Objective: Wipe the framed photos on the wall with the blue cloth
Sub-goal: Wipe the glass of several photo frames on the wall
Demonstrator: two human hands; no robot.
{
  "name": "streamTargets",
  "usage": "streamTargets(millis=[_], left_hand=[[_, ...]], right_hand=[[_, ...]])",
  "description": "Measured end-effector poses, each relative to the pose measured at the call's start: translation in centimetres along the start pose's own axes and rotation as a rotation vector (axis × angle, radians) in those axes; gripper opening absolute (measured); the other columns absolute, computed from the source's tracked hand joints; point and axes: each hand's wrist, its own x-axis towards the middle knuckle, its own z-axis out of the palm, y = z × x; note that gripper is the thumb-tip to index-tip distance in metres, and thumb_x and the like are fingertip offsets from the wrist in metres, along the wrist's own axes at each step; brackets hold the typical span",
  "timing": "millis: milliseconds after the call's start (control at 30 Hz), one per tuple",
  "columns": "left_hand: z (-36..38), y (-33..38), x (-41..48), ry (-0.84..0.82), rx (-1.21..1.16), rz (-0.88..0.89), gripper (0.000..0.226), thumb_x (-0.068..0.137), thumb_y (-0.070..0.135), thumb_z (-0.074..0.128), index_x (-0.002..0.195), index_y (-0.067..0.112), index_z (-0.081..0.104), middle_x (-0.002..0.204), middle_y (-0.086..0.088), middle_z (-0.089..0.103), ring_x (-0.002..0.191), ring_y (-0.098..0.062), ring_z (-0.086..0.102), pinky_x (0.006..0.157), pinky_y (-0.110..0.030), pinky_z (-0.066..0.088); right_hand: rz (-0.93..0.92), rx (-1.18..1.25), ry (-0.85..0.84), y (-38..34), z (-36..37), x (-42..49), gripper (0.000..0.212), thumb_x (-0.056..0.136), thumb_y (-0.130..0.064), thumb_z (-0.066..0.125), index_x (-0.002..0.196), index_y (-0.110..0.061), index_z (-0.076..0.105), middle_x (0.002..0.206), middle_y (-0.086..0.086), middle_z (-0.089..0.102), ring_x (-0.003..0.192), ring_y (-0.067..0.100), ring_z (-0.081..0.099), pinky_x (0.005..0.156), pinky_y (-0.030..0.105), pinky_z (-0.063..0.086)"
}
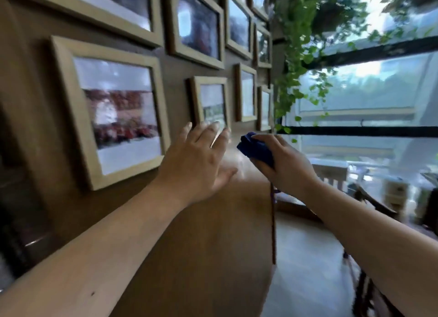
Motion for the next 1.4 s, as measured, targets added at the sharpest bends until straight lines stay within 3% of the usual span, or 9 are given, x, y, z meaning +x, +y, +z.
streamTargets(millis=[67,367,600,733,833,933,1067,1133,1400], left_hand=[[-1.9,-2.3,-0.6,-0.007,0.093,-0.047,0.075,0.086,0.058,0.046,0.14,0.006,0.038,0.141,-0.019,0.047,0.132,-0.036,0.04,0.108,-0.055,0.033],[-11.1,-11.1,-6.3,-0.088,0.474,-0.309,0.082,0.085,0.063,0.038,0.14,0.002,0.037,0.14,-0.024,0.046,0.132,-0.039,0.039,0.11,-0.057,0.029],[-13.2,-13.9,-5.9,-0.125,0.623,-0.346,0.087,0.083,0.067,0.033,0.142,0.002,0.036,0.145,-0.022,0.042,0.136,-0.037,0.036,0.11,-0.057,0.03],[-12.7,-15.5,-4.7,-0.15,0.653,-0.379,0.099,0.077,0.076,0.032,0.148,0.008,0.021,0.155,-0.018,0.028,0.143,-0.033,0.023,0.114,-0.056,0.023],[-11.7,-16.6,-4.2,-0.177,0.685,-0.401,0.111,0.069,0.083,0.035,0.151,0.012,0.01,0.16,-0.013,0.015,0.147,-0.031,0.008,0.116,-0.058,0.011],[-11.0,-17.1,-4.0,-0.192,0.723,-0.404,0.115,0.067,0.085,0.037,0.151,0.009,0.014,0.16,-0.011,0.015,0.147,-0.032,0.005,0.115,-0.062,0.008],[-10.7,-17.2,-4.0,-0.169,0.722,-0.401,0.115,0.066,0.087,0.022,0.15,0.009,0.012,0.161,-0.01,0.011,0.147,-0.032,0.001,0.115,-0.063,0.007],[-10.5,-17.3,-4.1,-0.154,0.72,-0.401,0.116,0.066,0.087,0.026,0.15,0.011,0.004,0.162,-0.009,0.003,0.147,-0.031,-0.007,0.115,-0.063,0.003],[-10.0,-17.5,-4.0,-0.142,0.716,-0.397,0.118,0.068,0.086,0.038,0.148,0.016,-0.013,0.161,-0.01,-0.008,0.145,-0.032,-0.018,0.113,-0.064,-0.002]], right_hand=[[-0.068,0.085,0.004,-1.5,1.0,2.3,0.047,0.083,-0.053,0.05,0.126,-0.034,0.042,0.119,0.003,0.057,0.087,0.028,0.062,0.066,0.043,0.053],[-0.273,0.316,0.036,-10.5,4.2,10.8,0.049,0.088,-0.044,0.057,0.132,-0.035,0.038,0.122,-0.003,0.051,0.083,0.01,0.051,0.066,0.032,0.045],[-0.397,0.385,0.144,-18.1,5.8,15.9,0.049,0.082,-0.039,0.061,0.126,-0.032,0.043,0.116,0.001,0.045,0.079,0.022,0.057,0.056,0.04,0.052],[-0.445,0.376,0.22,-20.7,6.8,17.0,0.048,0.079,-0.035,0.062,0.125,-0.029,0.049,0.115,0.004,0.045,0.079,0.022,0.056,0.051,0.033,0.049],[-0.466,0.373,0.236,-21.1,7.9,17.0,0.048,0.079,-0.036,0.06,0.125,-0.027,0.052,0.116,0.006,0.047,0.078,0.02,0.056,0.049,0.03,0.046],[-0.492,0.352,0.261,-20.7,8.8,17.3,0.046,0.08,-0.037,0.058,0.125,-0.024,0.055,0.116,0.008,0.049,0.075,0.019,0.055,0.052,0.025,0.039],[-0.535,0.279,0.283,-19.0,9.2,17.4,0.042,0.082,-0.039,0.058,0.121,-0.022,0.059,0.113,0.012,0.052,0.068,0.022,0.054,0.049,0.027,0.041],[-0.548,0.199,0.259,-17.2,9.4,17.5,0.043,0.081,-0.038,0.059,0.12,-0.02,0.058,0.114,0.014,0.053,0.069,0.023,0.055,0.049,0.029,0.044],[-0.331,0.03,0.216,-13.9,8.4,17.8,0.035,0.08,-0.036,0.062,0.109,-0.018,0.061,0.106,0.01,0.052,0.062,0.018,0.047,0.051,0.024,0.033]])
